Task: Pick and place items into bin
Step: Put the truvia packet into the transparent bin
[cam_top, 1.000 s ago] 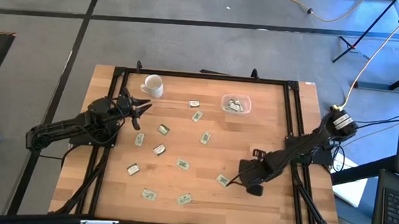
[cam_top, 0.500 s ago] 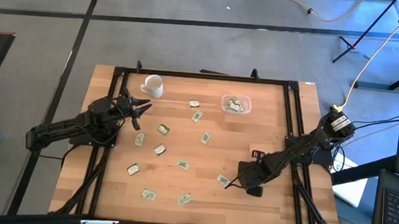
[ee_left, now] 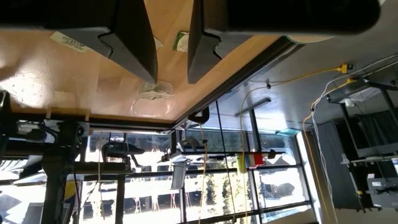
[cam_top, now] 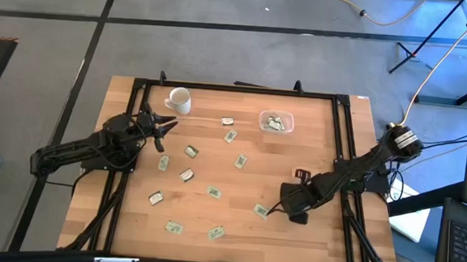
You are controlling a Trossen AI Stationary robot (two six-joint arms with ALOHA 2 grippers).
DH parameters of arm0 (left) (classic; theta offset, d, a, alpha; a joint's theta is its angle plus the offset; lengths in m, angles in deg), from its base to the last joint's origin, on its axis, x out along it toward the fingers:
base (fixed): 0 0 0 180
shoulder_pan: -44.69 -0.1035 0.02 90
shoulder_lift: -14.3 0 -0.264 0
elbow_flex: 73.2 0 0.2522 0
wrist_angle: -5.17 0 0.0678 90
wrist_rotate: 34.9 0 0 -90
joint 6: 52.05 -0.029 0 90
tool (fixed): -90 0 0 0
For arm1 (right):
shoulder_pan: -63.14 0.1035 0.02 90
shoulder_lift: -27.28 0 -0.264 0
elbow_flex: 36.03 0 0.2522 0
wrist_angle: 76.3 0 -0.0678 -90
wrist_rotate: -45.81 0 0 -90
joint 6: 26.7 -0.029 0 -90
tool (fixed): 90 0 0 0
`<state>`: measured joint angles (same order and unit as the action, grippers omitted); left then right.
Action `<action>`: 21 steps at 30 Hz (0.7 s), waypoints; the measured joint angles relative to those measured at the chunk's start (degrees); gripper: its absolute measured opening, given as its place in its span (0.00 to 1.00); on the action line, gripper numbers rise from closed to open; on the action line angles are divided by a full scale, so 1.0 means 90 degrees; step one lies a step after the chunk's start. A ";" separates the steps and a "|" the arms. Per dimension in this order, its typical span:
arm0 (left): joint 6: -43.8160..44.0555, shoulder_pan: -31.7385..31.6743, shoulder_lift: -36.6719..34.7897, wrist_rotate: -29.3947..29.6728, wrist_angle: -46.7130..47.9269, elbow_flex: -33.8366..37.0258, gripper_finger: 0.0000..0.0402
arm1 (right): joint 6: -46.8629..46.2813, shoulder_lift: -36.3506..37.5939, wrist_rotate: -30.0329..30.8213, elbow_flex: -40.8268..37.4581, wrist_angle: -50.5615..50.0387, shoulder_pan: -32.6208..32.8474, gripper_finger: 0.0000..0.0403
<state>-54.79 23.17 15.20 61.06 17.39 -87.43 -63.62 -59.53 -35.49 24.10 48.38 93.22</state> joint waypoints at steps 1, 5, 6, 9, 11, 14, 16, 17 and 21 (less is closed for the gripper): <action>0.0002 0.0000 0.0000 0.0000 0.0000 -0.0002 0.20 | 0.0135 0.0121 0.0101 -0.0001 -0.0075 -0.0071 0.08; 0.0002 0.0000 -0.0002 0.0000 0.0000 -0.0002 0.20 | 0.0858 0.0688 0.0689 0.0002 -0.0117 -0.0524 0.08; 0.0002 0.0000 0.0000 0.0000 -0.0004 -0.0001 0.20 | 0.1081 0.0802 0.0881 0.0002 -0.0124 -0.0672 0.08; 0.0001 0.0000 0.0000 0.0000 -0.0006 0.0000 0.20 | 0.1835 0.1148 0.1436 0.0002 -0.0019 -0.1193 0.07; 0.0002 0.0000 0.0000 0.0000 -0.0010 0.0000 0.20 | 0.2406 0.1303 0.1800 0.0002 0.0176 -0.1584 0.07; 0.0002 0.0000 -0.0002 0.0000 -0.0007 0.0000 0.20 | 0.3399 0.1426 0.2132 0.0003 0.0738 -0.2208 0.07; 0.0002 0.0000 0.0000 0.0000 -0.0007 0.0000 0.20 | 0.4146 0.1429 0.2189 0.0005 0.1215 -0.2653 0.07; 0.0002 0.0000 -0.0001 0.0000 -0.0007 -0.0002 0.20 | 0.4490 0.1424 0.2193 0.0005 0.1486 -0.2877 0.07; 0.0002 -0.0002 -0.0002 0.0000 -0.0005 0.0000 0.20 | 0.5454 0.1402 0.2197 0.0007 0.2391 -0.3754 0.07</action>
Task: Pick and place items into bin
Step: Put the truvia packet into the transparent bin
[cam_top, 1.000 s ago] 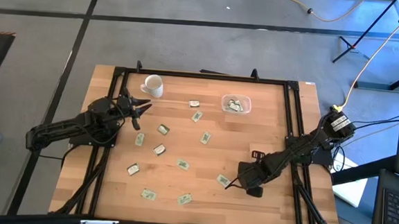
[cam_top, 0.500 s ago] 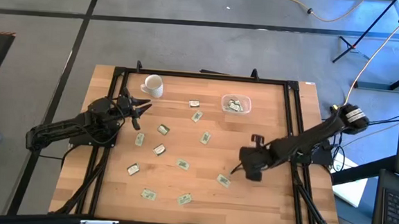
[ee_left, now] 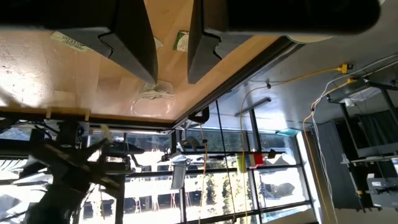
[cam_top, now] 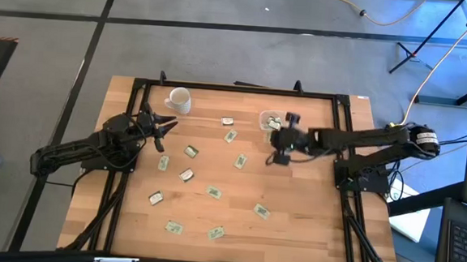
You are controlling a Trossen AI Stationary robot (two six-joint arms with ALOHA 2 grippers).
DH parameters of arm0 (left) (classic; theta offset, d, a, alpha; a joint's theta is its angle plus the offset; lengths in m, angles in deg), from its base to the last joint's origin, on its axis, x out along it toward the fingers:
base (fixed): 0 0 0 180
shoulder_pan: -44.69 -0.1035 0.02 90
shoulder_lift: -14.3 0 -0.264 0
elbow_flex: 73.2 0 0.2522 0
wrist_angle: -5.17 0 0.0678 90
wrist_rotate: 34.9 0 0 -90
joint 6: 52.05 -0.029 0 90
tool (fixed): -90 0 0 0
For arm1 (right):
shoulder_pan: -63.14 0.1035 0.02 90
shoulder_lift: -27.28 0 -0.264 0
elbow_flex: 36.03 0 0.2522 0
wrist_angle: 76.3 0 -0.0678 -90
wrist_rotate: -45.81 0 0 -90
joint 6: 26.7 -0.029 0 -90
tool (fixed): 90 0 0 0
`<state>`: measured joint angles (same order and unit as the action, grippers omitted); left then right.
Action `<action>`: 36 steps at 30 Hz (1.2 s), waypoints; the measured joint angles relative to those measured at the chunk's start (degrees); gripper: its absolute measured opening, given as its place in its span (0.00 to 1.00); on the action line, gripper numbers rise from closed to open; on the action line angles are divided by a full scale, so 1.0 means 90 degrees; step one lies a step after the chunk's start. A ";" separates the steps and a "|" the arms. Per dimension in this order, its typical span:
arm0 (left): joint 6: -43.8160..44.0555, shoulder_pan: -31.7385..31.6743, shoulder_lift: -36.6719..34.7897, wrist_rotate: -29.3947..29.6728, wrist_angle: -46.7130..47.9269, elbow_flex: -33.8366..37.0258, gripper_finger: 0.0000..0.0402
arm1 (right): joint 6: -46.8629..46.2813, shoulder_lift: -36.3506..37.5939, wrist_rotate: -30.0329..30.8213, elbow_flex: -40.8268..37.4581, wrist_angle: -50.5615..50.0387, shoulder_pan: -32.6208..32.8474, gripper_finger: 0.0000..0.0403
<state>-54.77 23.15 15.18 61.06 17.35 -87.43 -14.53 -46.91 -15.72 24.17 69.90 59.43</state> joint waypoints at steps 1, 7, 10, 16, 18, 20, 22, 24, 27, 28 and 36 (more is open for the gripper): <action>0.0000 0.0002 0.0002 0.0000 0.0000 -0.0002 0.20 | 0.0075 0.0000 0.0002 0.0000 0.0166 -0.0205 0.07; -0.0001 0.0000 0.0002 0.0000 0.0002 0.0000 0.20 | 0.0209 -0.0039 0.0001 0.0002 0.0494 -0.1167 0.07; -0.0002 0.0000 0.0000 0.0000 0.0002 0.0000 0.20 | 0.0177 -0.0207 -0.0036 0.0002 0.0500 -0.1480 0.07; -0.0001 0.0001 0.0002 -0.0001 0.0002 -0.0001 0.20 | 0.0179 -0.0887 -0.0348 0.0004 0.0668 -0.1821 0.07; -0.0002 0.0002 0.0000 -0.0002 0.0002 0.0000 0.20 | 0.0173 -0.1130 -0.0350 0.0004 0.0839 -0.1920 0.07; -0.0001 0.0002 0.0002 0.0000 0.0002 -0.0001 0.20 | 0.0112 -0.1336 -0.0348 0.0005 0.0885 -0.2013 0.07; -0.0002 0.0002 0.0001 -0.0002 0.0002 0.0000 0.20 | 0.0017 -0.1513 -0.0345 0.0005 0.0954 -0.2074 0.07; -0.0002 0.0001 0.0002 -0.0001 0.0002 -0.0001 0.20 | 0.0018 -0.1653 -0.0347 0.0005 0.0914 -0.2109 0.07; -0.0002 0.0002 0.0002 0.0000 0.0005 0.0000 0.20 | 0.0022 -0.1775 -0.0351 0.0005 0.0902 -0.2113 0.07; -0.0002 0.0000 0.0002 -0.0002 0.0002 0.0000 0.20 | 0.0021 -0.1791 -0.0350 0.0005 0.0916 -0.2113 0.07; -0.0002 0.0000 0.0002 -0.0001 0.0004 0.0000 0.20 | -0.0138 -0.1792 -0.0347 0.0007 0.0903 -0.2113 0.17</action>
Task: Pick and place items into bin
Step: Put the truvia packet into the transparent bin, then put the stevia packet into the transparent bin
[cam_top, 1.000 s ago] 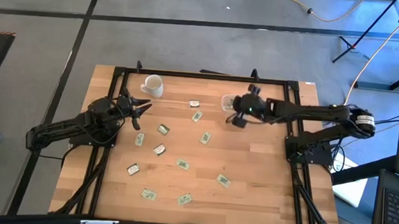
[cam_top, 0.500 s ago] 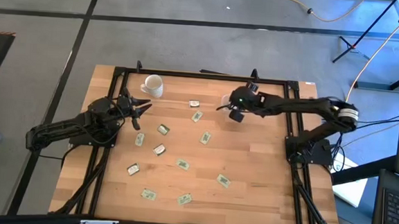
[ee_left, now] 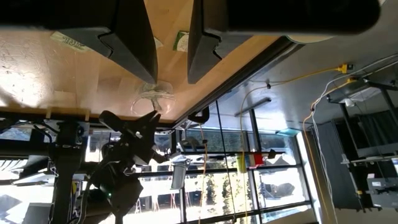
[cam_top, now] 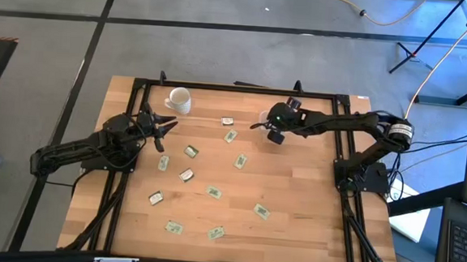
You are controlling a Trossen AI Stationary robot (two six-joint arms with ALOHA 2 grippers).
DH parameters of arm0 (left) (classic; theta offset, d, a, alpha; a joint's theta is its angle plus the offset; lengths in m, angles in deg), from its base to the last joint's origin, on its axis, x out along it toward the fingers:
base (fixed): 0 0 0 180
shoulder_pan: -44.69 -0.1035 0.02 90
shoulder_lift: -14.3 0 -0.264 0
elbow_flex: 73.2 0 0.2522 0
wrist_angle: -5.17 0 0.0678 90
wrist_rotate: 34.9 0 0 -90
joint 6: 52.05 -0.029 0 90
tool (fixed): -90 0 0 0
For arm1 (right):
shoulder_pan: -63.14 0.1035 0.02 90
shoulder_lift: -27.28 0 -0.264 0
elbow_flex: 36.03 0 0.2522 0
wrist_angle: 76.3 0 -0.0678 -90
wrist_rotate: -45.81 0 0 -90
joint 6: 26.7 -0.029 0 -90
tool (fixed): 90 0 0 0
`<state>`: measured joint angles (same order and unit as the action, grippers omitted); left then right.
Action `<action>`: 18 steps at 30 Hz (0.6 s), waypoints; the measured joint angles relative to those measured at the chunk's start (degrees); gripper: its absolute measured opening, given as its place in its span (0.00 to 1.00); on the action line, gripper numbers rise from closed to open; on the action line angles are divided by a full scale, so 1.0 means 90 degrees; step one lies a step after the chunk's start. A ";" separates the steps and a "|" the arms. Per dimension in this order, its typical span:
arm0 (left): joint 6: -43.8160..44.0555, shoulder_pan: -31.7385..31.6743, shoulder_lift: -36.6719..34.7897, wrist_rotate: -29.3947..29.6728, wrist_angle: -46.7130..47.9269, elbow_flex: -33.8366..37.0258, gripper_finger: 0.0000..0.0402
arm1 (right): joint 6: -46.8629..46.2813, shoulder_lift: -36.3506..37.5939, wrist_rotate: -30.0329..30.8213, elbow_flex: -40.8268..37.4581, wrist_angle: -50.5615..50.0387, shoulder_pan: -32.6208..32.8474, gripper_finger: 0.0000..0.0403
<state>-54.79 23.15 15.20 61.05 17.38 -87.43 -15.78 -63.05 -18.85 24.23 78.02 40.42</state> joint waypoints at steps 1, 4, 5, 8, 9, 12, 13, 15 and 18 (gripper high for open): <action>0.0000 0.0000 0.0000 0.0000 0.0000 -0.0002 0.20 | 0.0012 0.0000 0.0004 0.0000 -0.0003 0.0000 0.19; 0.0000 0.0000 -0.0001 -0.0002 0.0001 0.0000 0.20 | 0.0015 0.0025 0.0005 0.0002 -0.0032 0.0000 0.26; 0.0000 0.0001 -0.0001 0.0000 -0.0001 -0.0001 0.20 | 0.0015 0.0067 0.0006 0.0023 -0.0122 0.0000 0.28; 0.0000 0.0000 0.0000 -0.0001 0.0001 0.0000 0.20 | -0.0052 0.0297 0.0005 0.0251 -0.0561 0.0022 0.31; 0.0000 0.0001 0.0000 0.0000 0.0001 -0.0001 0.20 | -0.0154 0.0402 0.0009 0.0365 -0.0719 0.0051 0.31; 0.0000 0.0000 -0.0002 0.0001 -0.0002 0.0000 0.20 | -0.0256 0.0702 -0.0266 0.0612 -0.0849 0.0184 0.32; 0.0000 0.0001 0.0001 -0.0001 -0.0001 -0.0002 0.20 | -0.0131 0.0783 -0.0603 0.0665 -0.0835 0.0240 0.32; 0.0000 0.0000 0.0001 0.0001 0.0001 0.0000 0.20 | 0.0117 0.0876 -0.1488 0.0715 -0.0733 0.0363 0.32; 0.0000 0.0001 -0.0001 0.0001 0.0000 -0.0001 0.20 | 0.0162 0.0879 -0.2990 0.0724 -0.0506 0.0503 0.32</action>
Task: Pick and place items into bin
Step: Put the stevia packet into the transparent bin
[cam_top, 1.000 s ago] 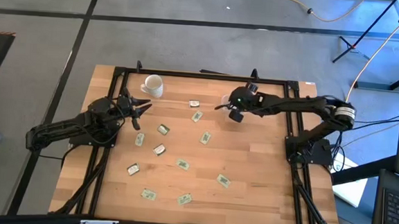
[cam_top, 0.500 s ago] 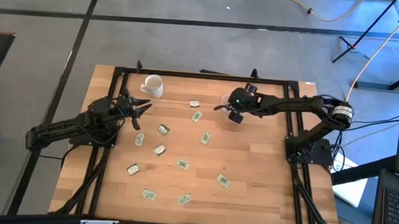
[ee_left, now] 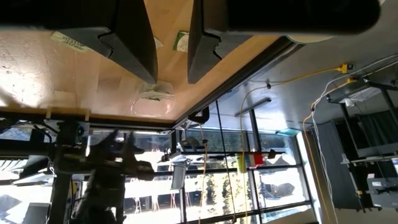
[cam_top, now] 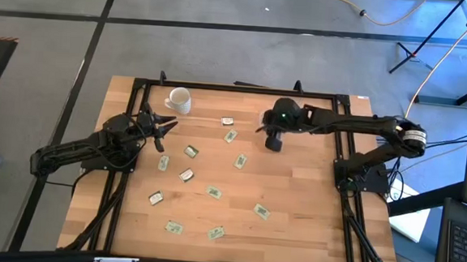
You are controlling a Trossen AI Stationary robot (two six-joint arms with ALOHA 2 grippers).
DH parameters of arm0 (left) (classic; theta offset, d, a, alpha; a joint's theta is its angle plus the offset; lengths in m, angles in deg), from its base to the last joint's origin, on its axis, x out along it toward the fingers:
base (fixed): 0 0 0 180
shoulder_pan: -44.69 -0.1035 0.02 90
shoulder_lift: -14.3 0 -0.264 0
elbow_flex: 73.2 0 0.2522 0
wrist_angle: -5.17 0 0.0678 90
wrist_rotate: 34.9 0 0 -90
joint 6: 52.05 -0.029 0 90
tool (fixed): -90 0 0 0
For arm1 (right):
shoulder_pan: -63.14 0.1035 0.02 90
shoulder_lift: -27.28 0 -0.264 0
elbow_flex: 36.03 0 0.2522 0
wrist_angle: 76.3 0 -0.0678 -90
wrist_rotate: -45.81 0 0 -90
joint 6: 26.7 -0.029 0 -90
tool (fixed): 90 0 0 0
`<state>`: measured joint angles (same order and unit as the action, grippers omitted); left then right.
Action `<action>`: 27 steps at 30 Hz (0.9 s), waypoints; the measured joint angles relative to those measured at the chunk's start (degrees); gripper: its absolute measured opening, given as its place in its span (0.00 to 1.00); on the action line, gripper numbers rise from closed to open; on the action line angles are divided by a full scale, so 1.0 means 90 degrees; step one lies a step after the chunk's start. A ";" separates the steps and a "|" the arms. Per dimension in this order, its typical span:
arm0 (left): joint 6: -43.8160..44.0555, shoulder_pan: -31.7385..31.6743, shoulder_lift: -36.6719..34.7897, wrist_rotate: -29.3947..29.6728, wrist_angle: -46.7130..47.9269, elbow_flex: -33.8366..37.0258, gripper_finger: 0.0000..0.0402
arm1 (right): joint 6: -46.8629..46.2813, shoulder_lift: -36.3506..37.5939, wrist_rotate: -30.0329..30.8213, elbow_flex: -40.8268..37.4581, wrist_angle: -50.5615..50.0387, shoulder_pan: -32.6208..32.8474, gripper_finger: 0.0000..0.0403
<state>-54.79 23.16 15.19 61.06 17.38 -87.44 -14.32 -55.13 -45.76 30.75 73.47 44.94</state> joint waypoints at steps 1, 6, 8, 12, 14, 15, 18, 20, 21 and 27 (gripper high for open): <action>0.0000 -0.0001 0.0001 0.0000 0.0001 -0.0001 0.20 | 0.0020 -0.0044 -0.0406 0.0000 0.0076 0.0058 0.32; 0.0000 -0.0001 0.0000 -0.0001 0.0001 0.0000 0.20 | 0.0029 -0.0530 -0.0940 0.0005 0.0625 0.0461 0.32; 0.0000 -0.0001 -0.0001 0.0000 0.0001 -0.0001 0.20 | 0.0077 -0.0788 -0.0946 0.0005 0.0825 0.0625 0.32; 0.0000 -0.0001 0.0001 0.0000 -0.0001 0.0001 0.20 | 0.0167 -0.1159 -0.0951 0.0002 0.1054 0.0895 0.32; 0.0000 0.0001 0.0000 0.0000 -0.0001 0.0000 0.20 | 0.0162 -0.1304 -0.0957 0.0002 0.1117 0.0990 0.32; 0.0000 0.0000 0.0000 0.0000 0.0001 0.0000 0.20 | 0.0160 -0.1379 -0.0956 0.0002 0.1161 0.1033 0.32; 0.0000 -0.0001 0.0001 0.0000 0.0001 0.0000 0.20 | 0.0129 -0.1661 -0.0946 0.0000 0.1527 0.1151 0.32; 0.0000 0.0000 0.0000 -0.0001 0.0001 0.0000 0.20 | 0.0049 -0.1875 -0.0947 0.0000 0.1741 0.1210 0.32; 0.0000 0.0001 0.0002 0.0000 0.0001 -0.0001 0.20 | 0.0037 -0.1977 -0.0938 0.0000 0.1789 0.1224 0.32; 0.0000 0.0001 0.0000 -0.0002 0.0001 -0.0001 0.20 | 0.0014 -0.2387 -0.0494 -0.0002 0.1829 0.1224 0.32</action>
<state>-54.79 23.17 15.19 61.04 17.39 -87.45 -14.19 -76.61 -50.20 30.72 89.93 55.96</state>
